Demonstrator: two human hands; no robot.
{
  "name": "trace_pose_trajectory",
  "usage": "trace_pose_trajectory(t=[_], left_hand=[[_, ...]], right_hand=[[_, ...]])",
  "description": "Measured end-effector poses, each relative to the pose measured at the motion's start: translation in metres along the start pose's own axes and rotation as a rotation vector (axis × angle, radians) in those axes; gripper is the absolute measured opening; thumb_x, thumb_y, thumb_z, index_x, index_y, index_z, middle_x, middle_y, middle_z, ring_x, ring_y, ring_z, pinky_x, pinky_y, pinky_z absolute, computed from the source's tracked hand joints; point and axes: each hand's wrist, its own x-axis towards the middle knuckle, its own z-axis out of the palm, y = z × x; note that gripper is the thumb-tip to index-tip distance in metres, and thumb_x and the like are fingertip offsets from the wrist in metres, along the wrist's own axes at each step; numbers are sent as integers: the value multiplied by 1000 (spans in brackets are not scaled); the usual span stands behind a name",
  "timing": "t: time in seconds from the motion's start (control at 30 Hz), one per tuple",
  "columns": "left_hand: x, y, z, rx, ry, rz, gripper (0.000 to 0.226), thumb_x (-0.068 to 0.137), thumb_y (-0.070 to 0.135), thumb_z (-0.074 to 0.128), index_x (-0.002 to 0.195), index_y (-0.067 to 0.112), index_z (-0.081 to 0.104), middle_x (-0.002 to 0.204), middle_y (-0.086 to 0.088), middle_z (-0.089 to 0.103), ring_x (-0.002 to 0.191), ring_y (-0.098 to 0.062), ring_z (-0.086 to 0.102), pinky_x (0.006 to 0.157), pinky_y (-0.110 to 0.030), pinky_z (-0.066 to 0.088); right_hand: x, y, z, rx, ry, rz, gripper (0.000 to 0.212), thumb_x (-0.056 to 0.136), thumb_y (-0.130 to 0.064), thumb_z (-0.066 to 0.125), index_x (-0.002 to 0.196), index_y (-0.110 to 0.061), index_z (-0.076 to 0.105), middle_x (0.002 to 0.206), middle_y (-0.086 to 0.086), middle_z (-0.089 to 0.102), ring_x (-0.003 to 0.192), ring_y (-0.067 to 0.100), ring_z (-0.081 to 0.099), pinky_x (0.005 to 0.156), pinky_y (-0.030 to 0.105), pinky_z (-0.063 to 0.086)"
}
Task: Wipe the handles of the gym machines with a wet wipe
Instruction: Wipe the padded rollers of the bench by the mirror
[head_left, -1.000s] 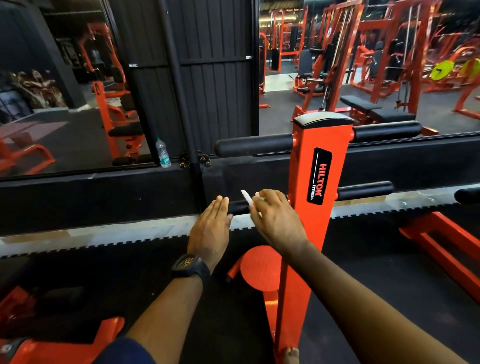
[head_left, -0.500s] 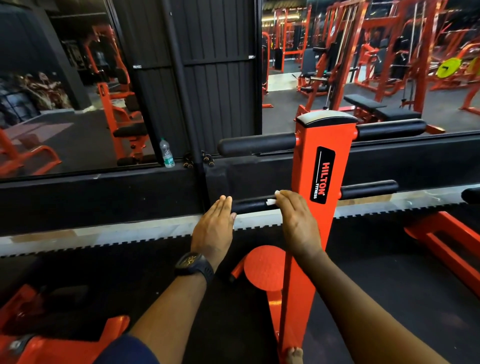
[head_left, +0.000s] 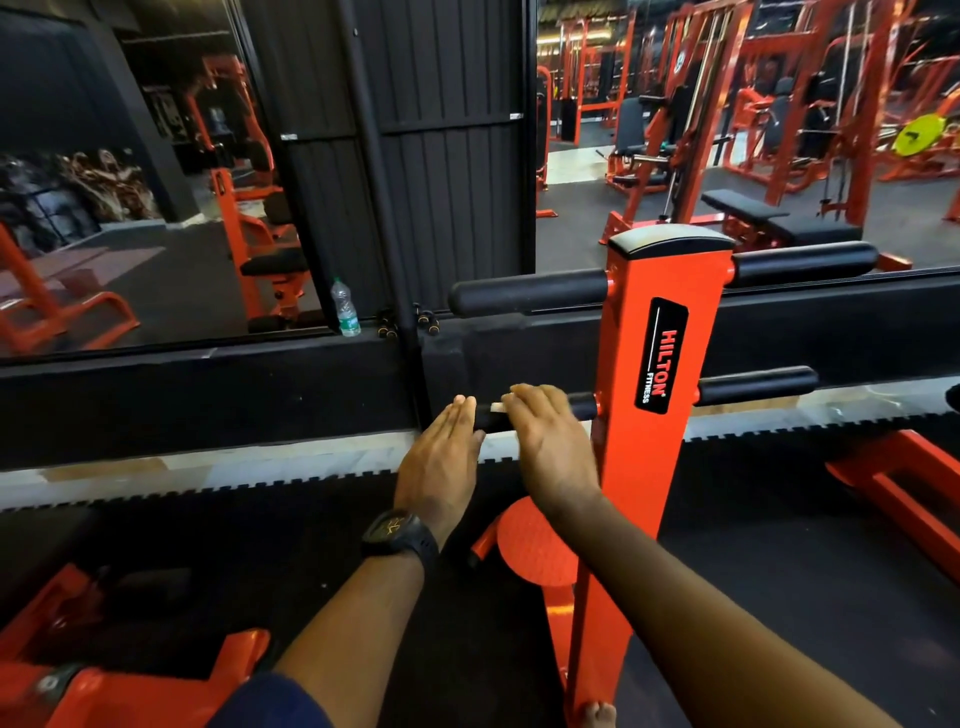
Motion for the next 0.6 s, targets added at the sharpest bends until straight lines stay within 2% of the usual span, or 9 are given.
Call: trace_pose_trajectory(t=[0.07, 0.13, 0.23, 0.27, 0.33, 0.37, 0.43, 0.53, 0.6], left_hand=[[-1, 0, -1, -28, -9, -7, 46, 104, 24, 50, 147, 9, 47, 153, -9, 46, 143, -19, 41, 114, -32, 37], [-1, 0, -2, -38, -28, -17, 47, 106, 25, 46, 150, 12, 43, 156, -7, 42, 145, -17, 37, 116, -32, 34], [-1, 1, -4, -6, -31, -14, 49, 107, 23, 44, 153, 9, 37, 158, -10, 38, 147, -20, 35, 116, -31, 31], [-1, 1, -4, -3, -31, -15, 49, 106, 23, 44, 152, 8, 38, 157, -10, 39, 146, -21, 36, 116, -31, 31], [-1, 2, -3, -6, -32, -21, 48, 106, 22, 46, 151, 9, 39, 156, -10, 41, 145, -21, 38, 115, -29, 30], [-1, 2, -3, -12, -34, -24, 48, 106, 22, 45, 151, 10, 39, 156, -9, 42, 145, -20, 38, 115, -29, 30], [-1, 2, -3, -21, -39, -25, 48, 106, 23, 44, 152, 9, 38, 157, -9, 40, 146, -20, 37, 116, -33, 33], [0, 2, -3, -17, -42, -28, 48, 106, 24, 43, 152, 8, 39, 157, -10, 38, 146, -20, 36, 114, -33, 34], [-1, 3, -3, -15, -37, -25, 48, 105, 21, 47, 150, 7, 41, 156, -10, 41, 144, -21, 39, 112, -34, 37]], right_hand=[[10, -17, 3, 47, -106, -76, 28, 76, -3, 76, 104, -7, 69, 110, 8, 66, 103, 27, 60, 75, 31, 52], [34, -15, -1, 57, -252, -39, 14, 86, -9, 67, 100, -11, 67, 105, 6, 65, 100, 27, 61, 68, 34, 49], [70, -1, -9, -94, -482, 171, 14, 95, -16, 54, 100, -14, 67, 101, 7, 67, 93, 29, 65, 71, 36, 48], [76, -3, -10, -99, -554, 187, 15, 94, -15, 54, 101, -15, 67, 99, 7, 68, 90, 28, 66, 73, 37, 51], [76, -15, -12, -51, -591, 109, 12, 93, -13, 58, 102, -14, 67, 98, 2, 65, 90, 23, 64, 78, 36, 55], [70, -18, -12, -29, -563, 50, 11, 92, -13, 61, 102, -14, 66, 99, 1, 62, 92, 21, 62, 77, 34, 53], [53, -8, -8, -4, -382, 11, 8, 92, -14, 61, 97, -14, 67, 99, 2, 63, 91, 23, 61, 73, 36, 50], [25, 8, 4, 73, 25, 122, 4, 88, -9, 66, 87, -10, 69, 88, 5, 66, 77, 28, 60, 65, 37, 47], [6, -7, 12, 151, 117, 162, 7, 87, -6, 70, 93, -8, 69, 98, 5, 64, 89, 24, 55, 71, 29, 45]])
